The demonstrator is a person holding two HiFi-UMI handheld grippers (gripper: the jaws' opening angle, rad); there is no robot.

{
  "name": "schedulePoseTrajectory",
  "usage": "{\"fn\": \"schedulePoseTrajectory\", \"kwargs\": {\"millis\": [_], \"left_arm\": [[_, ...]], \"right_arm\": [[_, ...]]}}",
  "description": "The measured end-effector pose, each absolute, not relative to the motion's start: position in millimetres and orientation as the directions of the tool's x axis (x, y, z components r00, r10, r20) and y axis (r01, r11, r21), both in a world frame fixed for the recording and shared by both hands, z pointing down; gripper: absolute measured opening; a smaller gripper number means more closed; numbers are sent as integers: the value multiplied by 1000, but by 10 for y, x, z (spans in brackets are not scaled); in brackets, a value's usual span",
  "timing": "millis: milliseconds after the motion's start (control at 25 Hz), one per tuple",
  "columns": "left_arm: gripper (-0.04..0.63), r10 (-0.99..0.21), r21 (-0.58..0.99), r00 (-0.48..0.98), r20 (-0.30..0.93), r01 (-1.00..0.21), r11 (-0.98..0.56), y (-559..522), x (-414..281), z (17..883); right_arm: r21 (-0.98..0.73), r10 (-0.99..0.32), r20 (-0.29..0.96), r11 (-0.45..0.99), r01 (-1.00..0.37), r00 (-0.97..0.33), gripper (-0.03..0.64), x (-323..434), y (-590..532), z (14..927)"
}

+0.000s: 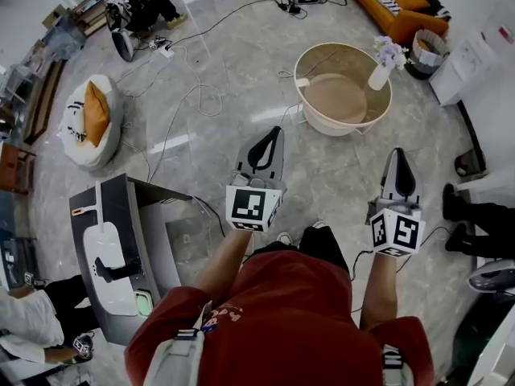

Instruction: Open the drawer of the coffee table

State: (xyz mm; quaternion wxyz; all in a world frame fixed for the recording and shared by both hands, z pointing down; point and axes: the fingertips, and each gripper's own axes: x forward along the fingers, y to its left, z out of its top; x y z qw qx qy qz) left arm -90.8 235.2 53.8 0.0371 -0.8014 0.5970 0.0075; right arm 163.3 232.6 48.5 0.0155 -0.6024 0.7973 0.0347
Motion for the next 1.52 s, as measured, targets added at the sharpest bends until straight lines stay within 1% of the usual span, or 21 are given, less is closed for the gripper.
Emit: {"fn": "schedulePoseTrajectory", "kwargs": {"millis": [80,160,240,320,680,920,1120,1280,1520], "left_arm": [[12,-954,-52,294,-53,-955,-291,2268,-916,570],[12,-953,-52,301,-45,-953,-299,2120,-917,608],[12,-950,-48,310,-36,-950,-309,1940,-903,649],[12,-946,-51,322,-32,-946,-321,1743,-869,675],[12,-924,-106,381,-28,-921,-376,592,-525,568],[12,-898,-110,439,-17,-894,-435,-116,-159,651],[12,-904,-102,427,-7,-900,-424,-531,-217,712],[12,-895,-79,446,4,-892,-445,-734,-257,787],[12,-871,-48,491,-5,-870,-490,-898,-446,775]], "right_arm": [[23,-962,-56,266,-964,-267,25,1614,2247,546],[-27,-964,-54,263,-964,-261,25,1622,2115,591],[-84,-965,-64,260,-962,-255,25,1656,1959,611],[-98,-968,-80,244,-965,-237,25,1718,1782,625],[-35,-985,-87,153,-988,-149,25,2036,812,739],[-40,-992,-51,115,-993,-113,25,2339,255,928],[-43,-993,-17,118,-992,-118,25,2318,-98,1089],[-26,-994,6,113,-993,-114,25,2205,-286,1129],[-29,-998,-8,60,-998,-59,25,1953,-357,983]]}}
